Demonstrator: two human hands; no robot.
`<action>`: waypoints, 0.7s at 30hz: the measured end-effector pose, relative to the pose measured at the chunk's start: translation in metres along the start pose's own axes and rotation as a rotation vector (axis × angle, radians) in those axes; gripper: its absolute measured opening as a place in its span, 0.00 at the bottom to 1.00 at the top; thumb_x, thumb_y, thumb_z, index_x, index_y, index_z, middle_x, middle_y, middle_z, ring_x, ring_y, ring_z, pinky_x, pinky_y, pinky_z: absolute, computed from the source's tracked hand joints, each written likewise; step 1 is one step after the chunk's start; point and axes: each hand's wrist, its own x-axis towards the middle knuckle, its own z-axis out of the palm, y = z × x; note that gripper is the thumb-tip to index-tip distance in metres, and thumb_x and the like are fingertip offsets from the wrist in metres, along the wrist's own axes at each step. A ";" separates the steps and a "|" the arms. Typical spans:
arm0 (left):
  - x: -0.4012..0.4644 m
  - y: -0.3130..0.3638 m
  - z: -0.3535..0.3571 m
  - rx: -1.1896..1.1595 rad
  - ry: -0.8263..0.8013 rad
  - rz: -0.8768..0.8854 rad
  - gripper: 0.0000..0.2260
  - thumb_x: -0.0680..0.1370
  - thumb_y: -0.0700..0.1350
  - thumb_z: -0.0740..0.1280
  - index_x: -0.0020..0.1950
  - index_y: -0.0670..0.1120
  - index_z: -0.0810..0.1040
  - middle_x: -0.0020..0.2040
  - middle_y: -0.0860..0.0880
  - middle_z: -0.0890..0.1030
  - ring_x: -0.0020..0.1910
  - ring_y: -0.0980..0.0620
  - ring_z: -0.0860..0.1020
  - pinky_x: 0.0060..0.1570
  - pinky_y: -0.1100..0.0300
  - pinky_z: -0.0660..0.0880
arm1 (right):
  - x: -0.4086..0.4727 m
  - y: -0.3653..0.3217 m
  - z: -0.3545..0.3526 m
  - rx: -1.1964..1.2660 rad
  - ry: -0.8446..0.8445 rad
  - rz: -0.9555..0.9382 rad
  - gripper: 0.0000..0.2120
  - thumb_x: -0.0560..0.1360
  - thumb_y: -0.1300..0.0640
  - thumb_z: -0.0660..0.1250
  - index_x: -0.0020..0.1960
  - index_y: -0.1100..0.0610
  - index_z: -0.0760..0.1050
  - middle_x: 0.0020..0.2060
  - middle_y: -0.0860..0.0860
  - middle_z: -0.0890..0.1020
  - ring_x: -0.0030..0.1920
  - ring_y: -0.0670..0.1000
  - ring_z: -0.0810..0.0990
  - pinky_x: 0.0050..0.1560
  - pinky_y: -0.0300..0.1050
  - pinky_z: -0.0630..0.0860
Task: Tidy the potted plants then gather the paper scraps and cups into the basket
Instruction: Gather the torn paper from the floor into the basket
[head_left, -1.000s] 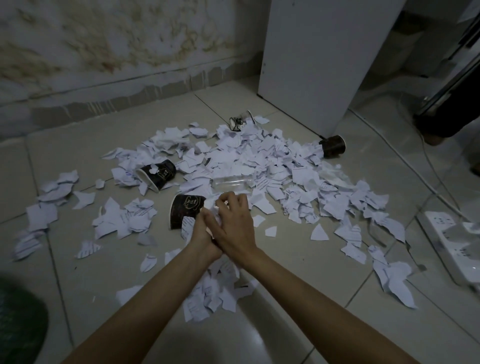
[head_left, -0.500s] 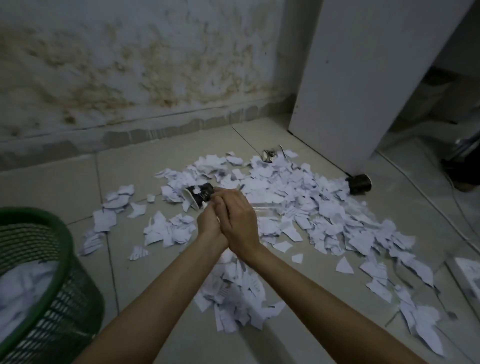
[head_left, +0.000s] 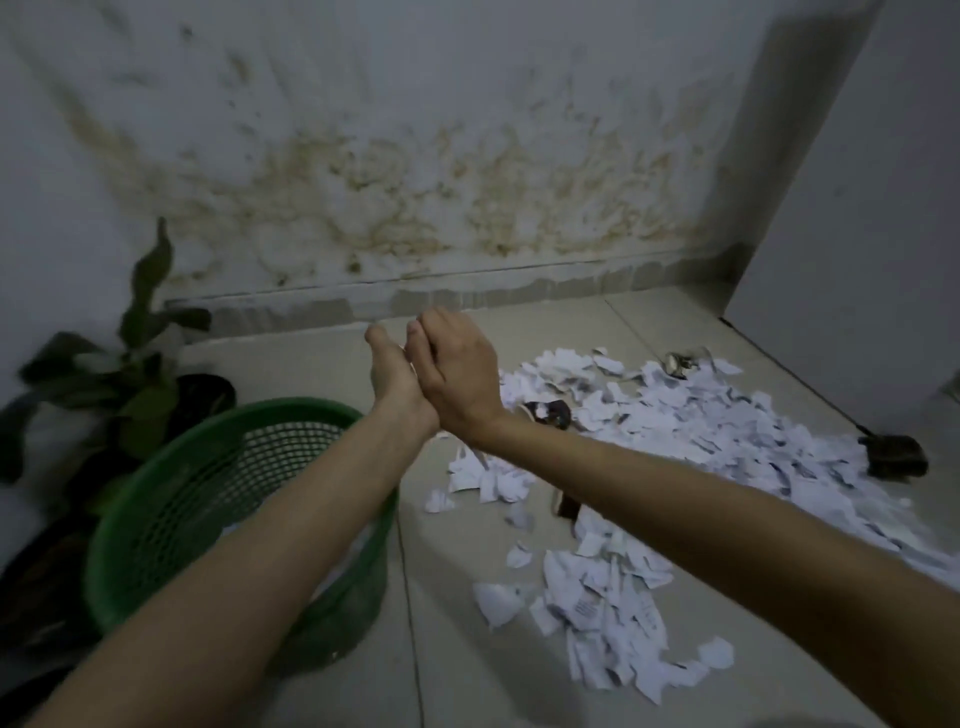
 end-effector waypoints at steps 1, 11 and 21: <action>0.002 0.008 -0.008 -0.030 -0.002 0.028 0.19 0.80 0.56 0.52 0.34 0.47 0.69 0.35 0.47 0.72 0.36 0.52 0.73 0.36 0.58 0.70 | 0.004 -0.011 0.009 0.023 -0.033 -0.021 0.11 0.74 0.64 0.58 0.35 0.67 0.72 0.31 0.64 0.75 0.33 0.59 0.74 0.35 0.45 0.58; 0.029 0.052 -0.124 0.580 0.359 0.253 0.21 0.81 0.53 0.52 0.32 0.45 0.66 0.33 0.42 0.70 0.34 0.45 0.71 0.40 0.56 0.68 | -0.030 -0.047 0.096 0.309 -0.510 0.125 0.10 0.80 0.63 0.54 0.43 0.65 0.69 0.42 0.65 0.74 0.42 0.57 0.69 0.45 0.47 0.62; 0.059 0.046 -0.200 1.570 0.285 0.050 0.18 0.77 0.44 0.65 0.61 0.32 0.74 0.58 0.32 0.77 0.59 0.37 0.75 0.56 0.51 0.72 | -0.032 -0.031 0.098 -0.194 -1.393 -0.086 0.14 0.79 0.58 0.57 0.59 0.65 0.74 0.45 0.56 0.73 0.43 0.52 0.71 0.47 0.44 0.69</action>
